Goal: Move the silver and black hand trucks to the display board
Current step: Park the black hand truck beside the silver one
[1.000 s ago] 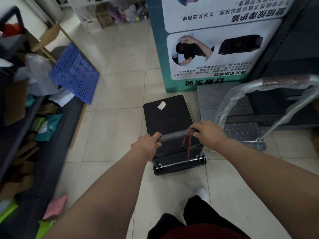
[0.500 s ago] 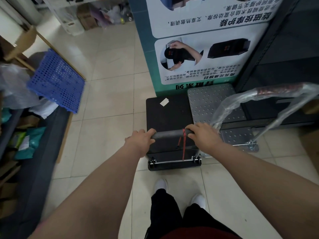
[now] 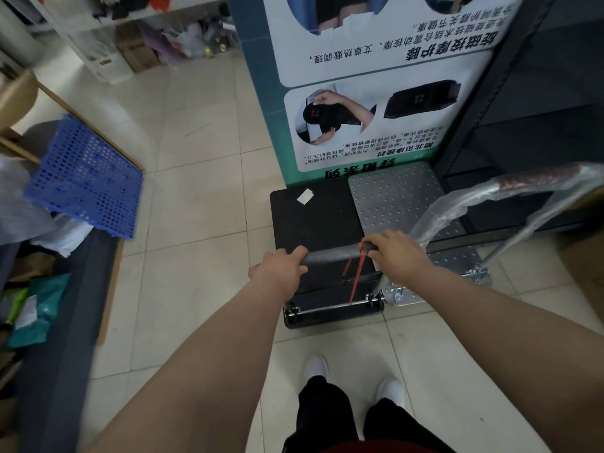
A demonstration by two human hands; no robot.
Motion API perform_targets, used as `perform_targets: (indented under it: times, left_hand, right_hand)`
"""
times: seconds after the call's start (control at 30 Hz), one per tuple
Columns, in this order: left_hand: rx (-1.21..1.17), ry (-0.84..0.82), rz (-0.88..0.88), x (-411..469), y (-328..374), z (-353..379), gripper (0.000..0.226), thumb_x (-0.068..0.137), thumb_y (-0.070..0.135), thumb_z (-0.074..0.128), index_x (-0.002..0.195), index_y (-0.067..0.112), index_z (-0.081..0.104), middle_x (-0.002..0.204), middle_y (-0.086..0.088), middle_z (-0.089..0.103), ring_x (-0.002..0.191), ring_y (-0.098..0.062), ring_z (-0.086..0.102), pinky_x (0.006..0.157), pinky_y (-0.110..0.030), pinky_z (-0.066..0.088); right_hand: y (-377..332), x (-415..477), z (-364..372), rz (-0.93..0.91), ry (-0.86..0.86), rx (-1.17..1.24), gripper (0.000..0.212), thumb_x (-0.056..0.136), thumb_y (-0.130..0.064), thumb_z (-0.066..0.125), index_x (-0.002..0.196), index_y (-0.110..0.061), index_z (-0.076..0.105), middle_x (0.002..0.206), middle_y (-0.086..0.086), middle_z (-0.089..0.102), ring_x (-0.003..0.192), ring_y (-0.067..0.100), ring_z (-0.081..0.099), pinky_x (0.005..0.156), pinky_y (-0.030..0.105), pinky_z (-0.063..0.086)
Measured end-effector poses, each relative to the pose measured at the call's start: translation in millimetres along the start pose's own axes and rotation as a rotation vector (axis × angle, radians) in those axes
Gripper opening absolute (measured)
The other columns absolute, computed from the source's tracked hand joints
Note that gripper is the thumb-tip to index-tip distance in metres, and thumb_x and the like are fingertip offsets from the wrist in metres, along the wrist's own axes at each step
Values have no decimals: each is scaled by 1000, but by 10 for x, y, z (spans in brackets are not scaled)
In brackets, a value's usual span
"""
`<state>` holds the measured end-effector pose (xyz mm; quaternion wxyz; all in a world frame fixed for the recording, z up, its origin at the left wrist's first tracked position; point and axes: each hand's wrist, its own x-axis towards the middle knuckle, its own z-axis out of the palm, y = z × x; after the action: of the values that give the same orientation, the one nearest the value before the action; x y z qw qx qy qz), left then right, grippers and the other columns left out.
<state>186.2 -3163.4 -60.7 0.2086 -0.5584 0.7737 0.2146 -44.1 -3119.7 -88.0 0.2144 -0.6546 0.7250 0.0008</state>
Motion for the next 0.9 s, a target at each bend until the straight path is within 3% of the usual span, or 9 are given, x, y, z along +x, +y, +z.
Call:
perform_targets:
  times: [0.2, 0.4, 0.5, 0.63, 0.9]
  left_hand:
    - [17, 29, -7, 91, -59, -11, 25, 102, 36, 31, 127, 31, 35, 115, -8, 48, 106, -28, 44, 88, -52, 44]
    - [4, 2, -32, 92, -30, -25, 31, 101, 36, 32, 132, 35, 32, 122, -7, 46, 112, -29, 41, 92, -55, 42]
    - [26, 40, -41, 48, 45, -5, 44, 99, 37, 35, 142, 36, 22, 134, -6, 39, 121, -29, 36, 95, -57, 40]
    - [49, 177, -4, -37, 244, 22, 61, 97, 41, 41, 149, 32, 11, 147, -4, 29, 130, -29, 30, 103, -58, 32]
    - [106, 277, 27, -219, 749, -54, 46, 95, 45, 42, 137, 26, 37, 144, -6, 35, 129, -30, 33, 104, -58, 33]
  right_hand:
    - [-43, 61, 26, 17, 16, 21, 40, 95, -26, 45, 135, -29, 44, 127, 5, 52, 120, 26, 45, 103, 42, 32]
    - [-10, 19, 4, -8, -37, 19, 55, 95, -30, 46, 146, -27, 27, 149, 2, 35, 142, 22, 22, 114, 47, 22]
    - [31, -57, -87, 16, -69, 13, 59, 95, -34, 44, 148, -26, 19, 156, 4, 22, 146, 21, 12, 116, 49, 16]
    - [147, -232, -223, -4, -65, -6, 59, 97, -37, 41, 149, -23, 17, 157, 4, 18, 146, 22, 12, 116, 50, 16]
    - [440, -582, -444, -92, -74, -85, 51, 96, -39, 41, 143, -19, 33, 154, 8, 25, 143, 24, 20, 115, 47, 22]
